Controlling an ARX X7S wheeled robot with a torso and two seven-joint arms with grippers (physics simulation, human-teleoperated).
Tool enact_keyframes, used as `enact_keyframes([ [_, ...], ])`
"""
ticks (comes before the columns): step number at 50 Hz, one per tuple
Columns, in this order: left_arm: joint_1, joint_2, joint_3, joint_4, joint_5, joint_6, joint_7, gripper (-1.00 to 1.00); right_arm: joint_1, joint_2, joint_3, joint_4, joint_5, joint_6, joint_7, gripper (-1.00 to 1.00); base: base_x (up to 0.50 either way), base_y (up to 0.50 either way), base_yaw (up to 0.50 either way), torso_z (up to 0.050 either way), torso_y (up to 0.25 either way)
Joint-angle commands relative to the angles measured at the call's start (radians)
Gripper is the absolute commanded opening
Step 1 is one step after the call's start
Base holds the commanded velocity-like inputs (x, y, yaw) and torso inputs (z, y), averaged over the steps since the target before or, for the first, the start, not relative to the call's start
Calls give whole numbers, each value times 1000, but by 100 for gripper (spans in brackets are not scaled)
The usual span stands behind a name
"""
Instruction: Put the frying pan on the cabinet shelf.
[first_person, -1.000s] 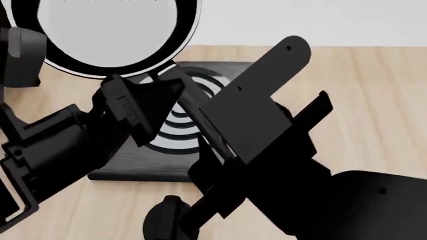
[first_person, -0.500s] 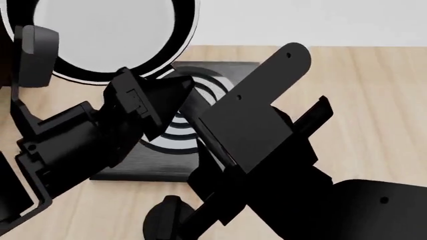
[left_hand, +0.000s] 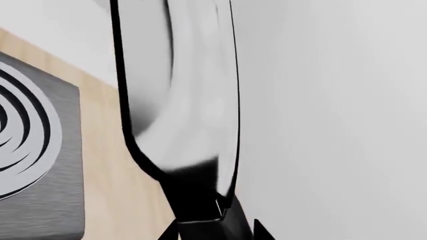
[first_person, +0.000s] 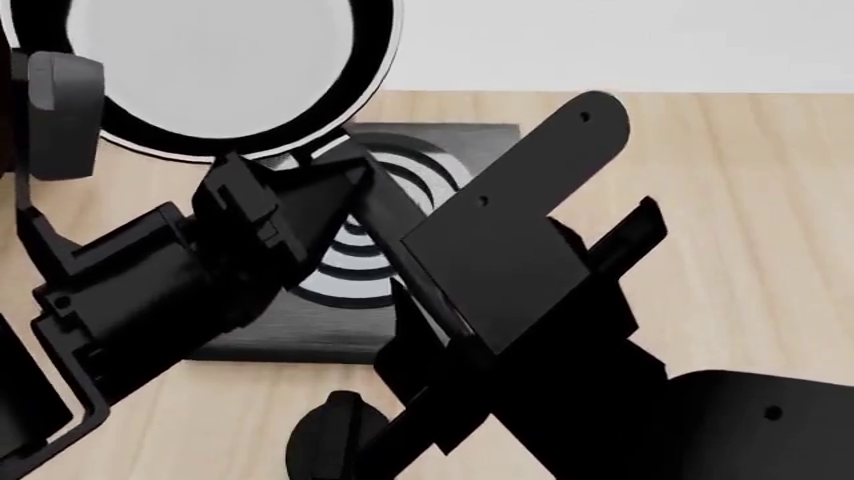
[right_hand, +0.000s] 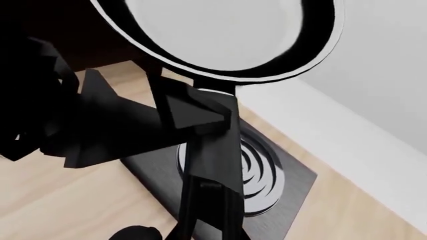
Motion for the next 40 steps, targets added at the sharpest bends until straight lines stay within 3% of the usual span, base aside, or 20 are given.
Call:
enact_keyframes([
  [1, 1, 4, -19, 18, 91, 77, 1, -100, 7, 2, 23, 2, -53, -27, 4, -100, 0, 0, 0, 10, 0],
  [2, -4, 3, -22, 17, 96, 87, -8, -100, 5, -1, 32, 14, -45, -20, 35, -100, 0, 0, 0, 0, 10],
  [3, -10, -8, -26, 22, 126, 95, 0, -100, 4, -2, 44, 28, -18, -15, 46, 100, 0, 0, 0, 0, 0],
  [10, -51, -64, -1, 19, 216, 94, 1, -100, -36, 27, 65, -3, 2, -35, 67, 100, 1, 0, 0, 0, 2],
  [19, -94, -100, -58, -30, 43, 98, -31, -100, -78, 55, 108, -32, 57, -55, 119, 100, 0, 0, 0, 1, 2],
  [40, -129, -257, -241, -118, -53, 190, -105, -100, -147, 87, 150, -77, 128, -100, 203, 100, 0, 0, 0, 0, 1],
])
